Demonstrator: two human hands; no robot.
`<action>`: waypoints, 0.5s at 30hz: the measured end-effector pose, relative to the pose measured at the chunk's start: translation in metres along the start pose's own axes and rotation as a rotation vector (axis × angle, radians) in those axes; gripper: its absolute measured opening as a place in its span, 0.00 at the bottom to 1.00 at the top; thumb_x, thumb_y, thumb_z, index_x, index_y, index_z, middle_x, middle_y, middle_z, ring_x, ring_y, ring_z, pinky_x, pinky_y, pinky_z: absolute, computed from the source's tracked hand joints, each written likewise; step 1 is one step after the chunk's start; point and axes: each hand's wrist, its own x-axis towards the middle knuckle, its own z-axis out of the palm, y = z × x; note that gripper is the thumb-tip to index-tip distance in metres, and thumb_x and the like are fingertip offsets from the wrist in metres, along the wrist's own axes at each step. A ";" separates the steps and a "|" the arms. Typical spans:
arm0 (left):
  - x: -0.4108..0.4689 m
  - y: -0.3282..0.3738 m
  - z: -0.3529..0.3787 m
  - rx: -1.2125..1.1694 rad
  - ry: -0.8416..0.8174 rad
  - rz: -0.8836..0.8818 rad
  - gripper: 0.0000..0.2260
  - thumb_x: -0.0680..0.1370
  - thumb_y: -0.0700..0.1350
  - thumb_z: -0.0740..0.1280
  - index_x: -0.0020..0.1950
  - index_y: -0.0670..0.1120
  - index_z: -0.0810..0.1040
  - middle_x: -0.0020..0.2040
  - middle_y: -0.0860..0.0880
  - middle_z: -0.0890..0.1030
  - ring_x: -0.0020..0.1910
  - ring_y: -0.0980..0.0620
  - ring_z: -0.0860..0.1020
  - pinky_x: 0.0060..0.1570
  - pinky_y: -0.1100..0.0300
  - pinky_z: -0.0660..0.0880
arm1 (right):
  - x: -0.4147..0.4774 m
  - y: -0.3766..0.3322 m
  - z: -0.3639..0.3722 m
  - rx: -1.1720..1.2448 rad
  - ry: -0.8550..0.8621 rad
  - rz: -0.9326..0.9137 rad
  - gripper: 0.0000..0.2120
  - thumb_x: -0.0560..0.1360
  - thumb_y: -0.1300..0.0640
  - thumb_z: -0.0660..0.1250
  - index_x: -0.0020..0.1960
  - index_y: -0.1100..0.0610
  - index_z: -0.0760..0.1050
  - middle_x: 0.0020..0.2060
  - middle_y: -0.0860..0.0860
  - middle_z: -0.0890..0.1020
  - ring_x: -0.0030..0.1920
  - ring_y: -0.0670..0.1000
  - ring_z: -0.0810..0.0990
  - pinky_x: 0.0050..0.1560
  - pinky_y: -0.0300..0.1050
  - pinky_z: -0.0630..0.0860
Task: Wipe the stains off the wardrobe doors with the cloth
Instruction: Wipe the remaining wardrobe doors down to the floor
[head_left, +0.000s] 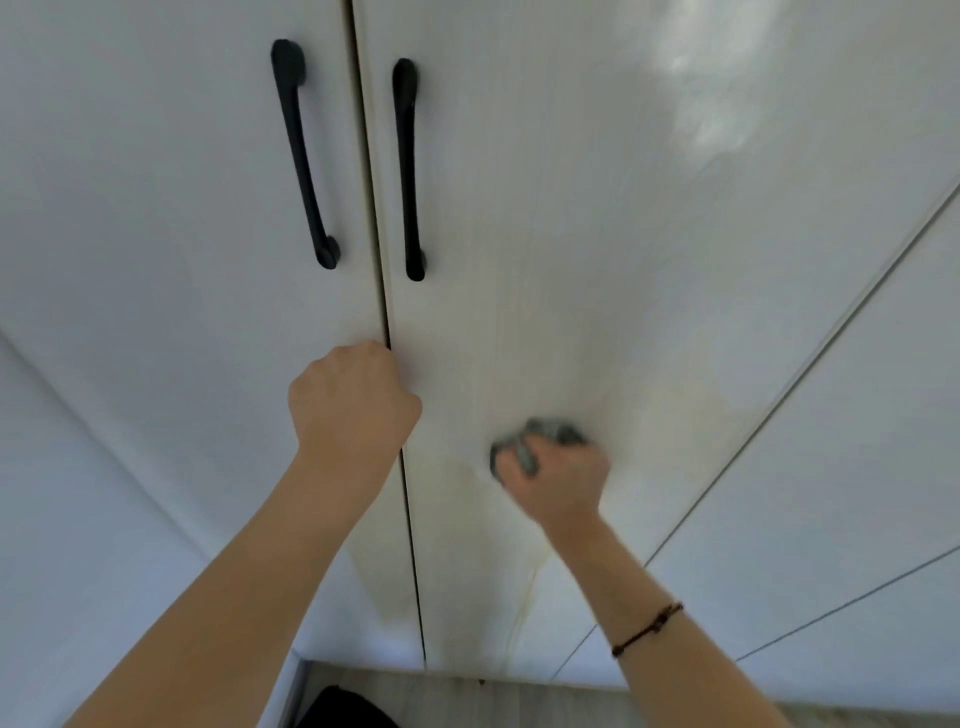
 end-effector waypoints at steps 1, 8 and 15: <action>0.000 0.001 0.000 0.006 0.003 0.003 0.10 0.65 0.36 0.66 0.30 0.45 0.66 0.27 0.49 0.69 0.25 0.50 0.65 0.28 0.63 0.59 | -0.030 0.011 0.008 -0.005 -0.110 0.078 0.18 0.62 0.56 0.73 0.24 0.55 0.64 0.21 0.48 0.63 0.22 0.52 0.62 0.22 0.39 0.63; -0.004 0.002 0.002 0.052 0.020 -0.019 0.08 0.68 0.37 0.65 0.31 0.44 0.68 0.27 0.48 0.71 0.24 0.50 0.67 0.27 0.63 0.62 | 0.077 -0.011 -0.054 0.148 0.338 0.015 0.18 0.67 0.59 0.65 0.26 0.51 0.57 0.22 0.47 0.57 0.22 0.51 0.56 0.25 0.39 0.52; -0.004 0.006 0.006 0.089 0.020 -0.061 0.08 0.69 0.38 0.66 0.32 0.44 0.70 0.28 0.48 0.72 0.24 0.50 0.68 0.28 0.64 0.62 | 0.026 0.017 -0.029 0.041 0.164 -0.004 0.18 0.67 0.56 0.68 0.25 0.54 0.61 0.21 0.49 0.62 0.22 0.54 0.62 0.24 0.40 0.60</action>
